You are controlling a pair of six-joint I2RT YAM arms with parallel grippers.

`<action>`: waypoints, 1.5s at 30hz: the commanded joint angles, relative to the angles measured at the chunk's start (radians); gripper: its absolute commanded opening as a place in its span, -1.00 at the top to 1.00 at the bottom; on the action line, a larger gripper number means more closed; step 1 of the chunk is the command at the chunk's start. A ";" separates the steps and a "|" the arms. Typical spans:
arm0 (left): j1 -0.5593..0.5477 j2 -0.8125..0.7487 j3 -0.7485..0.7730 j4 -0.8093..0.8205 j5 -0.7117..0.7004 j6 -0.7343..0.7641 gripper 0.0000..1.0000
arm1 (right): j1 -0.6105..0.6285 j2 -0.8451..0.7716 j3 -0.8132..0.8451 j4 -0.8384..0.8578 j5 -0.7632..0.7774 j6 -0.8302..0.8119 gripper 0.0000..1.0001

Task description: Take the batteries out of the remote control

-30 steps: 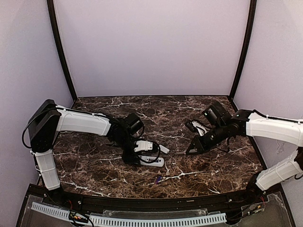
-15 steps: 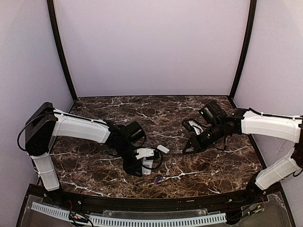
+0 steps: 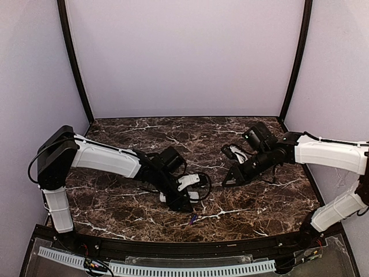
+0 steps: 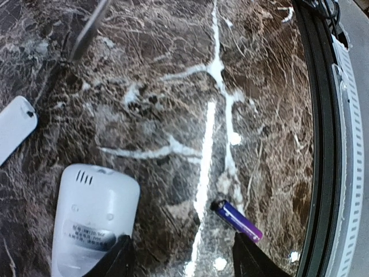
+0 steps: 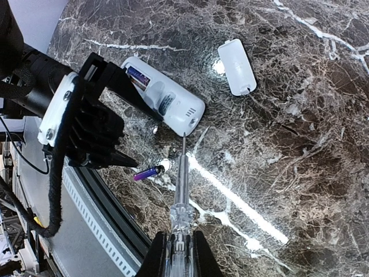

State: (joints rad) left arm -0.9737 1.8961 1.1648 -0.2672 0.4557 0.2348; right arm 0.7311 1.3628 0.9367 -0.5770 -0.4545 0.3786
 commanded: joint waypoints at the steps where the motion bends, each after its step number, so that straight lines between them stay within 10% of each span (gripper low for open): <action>1: -0.002 0.018 0.049 0.129 0.041 -0.085 -0.16 | -0.006 -0.036 0.008 0.003 0.013 0.009 1.00; 17: 0.043 -0.346 -0.143 0.137 -0.291 0.111 -0.20 | -0.006 -0.050 0.004 0.002 0.040 -0.002 1.00; 19: 0.044 -0.439 -0.231 0.235 -0.375 0.081 -0.74 | -0.006 -0.049 0.003 0.011 0.041 -0.001 1.00; 22: 0.045 -0.542 -0.378 0.340 -0.437 0.125 -0.96 | -0.006 -0.033 0.011 0.021 0.029 -0.004 1.00; 45: 0.235 -0.471 -0.578 0.527 0.002 0.282 -0.97 | -0.007 0.006 0.060 0.014 -0.023 -0.024 1.00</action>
State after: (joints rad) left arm -0.7437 1.3762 0.6014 0.2222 0.3668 0.4973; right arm 0.7307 1.3651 0.9817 -0.5724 -0.4679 0.3626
